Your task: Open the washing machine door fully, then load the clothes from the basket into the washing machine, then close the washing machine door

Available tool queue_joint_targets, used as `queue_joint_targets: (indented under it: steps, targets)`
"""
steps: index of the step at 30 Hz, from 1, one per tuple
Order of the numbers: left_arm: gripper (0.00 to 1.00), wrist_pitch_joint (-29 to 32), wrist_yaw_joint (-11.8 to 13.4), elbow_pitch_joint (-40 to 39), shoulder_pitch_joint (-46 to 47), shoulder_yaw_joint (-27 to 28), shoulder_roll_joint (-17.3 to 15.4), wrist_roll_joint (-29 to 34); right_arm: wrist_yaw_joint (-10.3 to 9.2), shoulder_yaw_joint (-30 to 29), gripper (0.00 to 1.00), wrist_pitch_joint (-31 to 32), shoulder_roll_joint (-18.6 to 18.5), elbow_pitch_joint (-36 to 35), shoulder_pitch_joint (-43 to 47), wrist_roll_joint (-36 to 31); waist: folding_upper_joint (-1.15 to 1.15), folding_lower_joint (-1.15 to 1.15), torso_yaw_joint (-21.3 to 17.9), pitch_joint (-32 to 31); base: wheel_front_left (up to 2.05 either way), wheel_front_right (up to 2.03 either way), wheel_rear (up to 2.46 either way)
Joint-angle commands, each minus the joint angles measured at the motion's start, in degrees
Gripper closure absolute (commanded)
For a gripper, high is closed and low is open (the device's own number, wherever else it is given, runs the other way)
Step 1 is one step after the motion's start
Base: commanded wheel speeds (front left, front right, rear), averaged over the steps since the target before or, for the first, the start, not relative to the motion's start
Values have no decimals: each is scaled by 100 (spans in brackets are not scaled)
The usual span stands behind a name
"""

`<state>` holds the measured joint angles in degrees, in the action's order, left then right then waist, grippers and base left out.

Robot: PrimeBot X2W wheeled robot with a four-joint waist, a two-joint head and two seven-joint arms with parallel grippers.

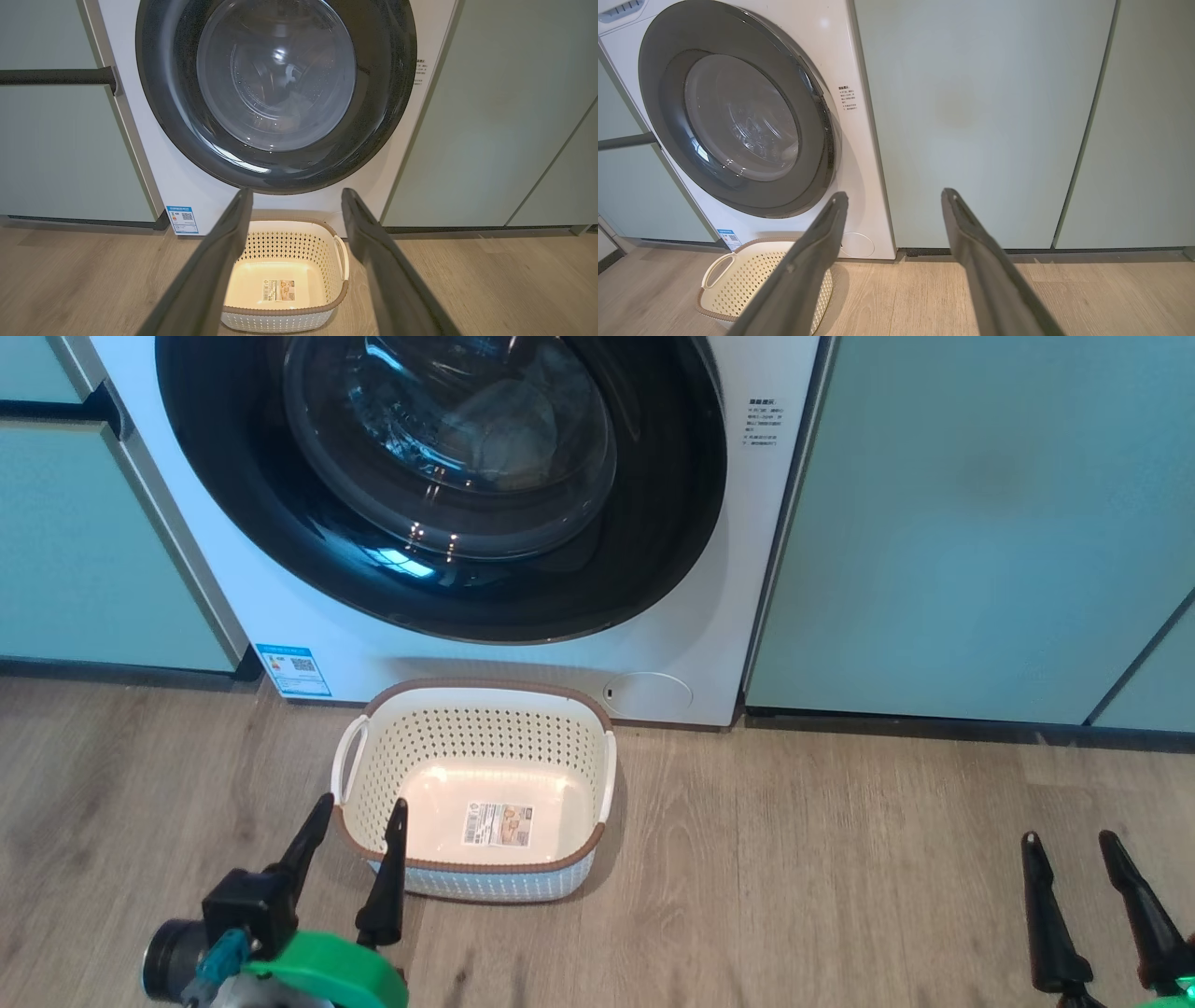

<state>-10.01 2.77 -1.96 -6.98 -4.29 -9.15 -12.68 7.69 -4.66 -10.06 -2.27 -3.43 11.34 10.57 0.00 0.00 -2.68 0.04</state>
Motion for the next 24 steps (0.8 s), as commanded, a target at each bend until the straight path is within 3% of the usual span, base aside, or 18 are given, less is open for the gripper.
queue_joint_targets:
  steps: [1,16,17,24]
  targets:
    - [0,3,35,-222,163,175,-98,-9,-20,111,0,15,-61,-224,-163,11,0,0,0,1,0,0,0]
    - [0,-14,74,-205,182,89,-118,-34,-20,141,0,4,-61,-201,-199,41,0,0,18,18,0,0,0]
    - [100,0,39,17,-2,-140,-10,1,1,13,100,-1,7,21,0,2,0,0,18,18,0,0,0]
    - [100,43,7,273,6,-139,65,-316,1,74,100,33,8,281,-24,333,0,0,28,19,0,0,0]
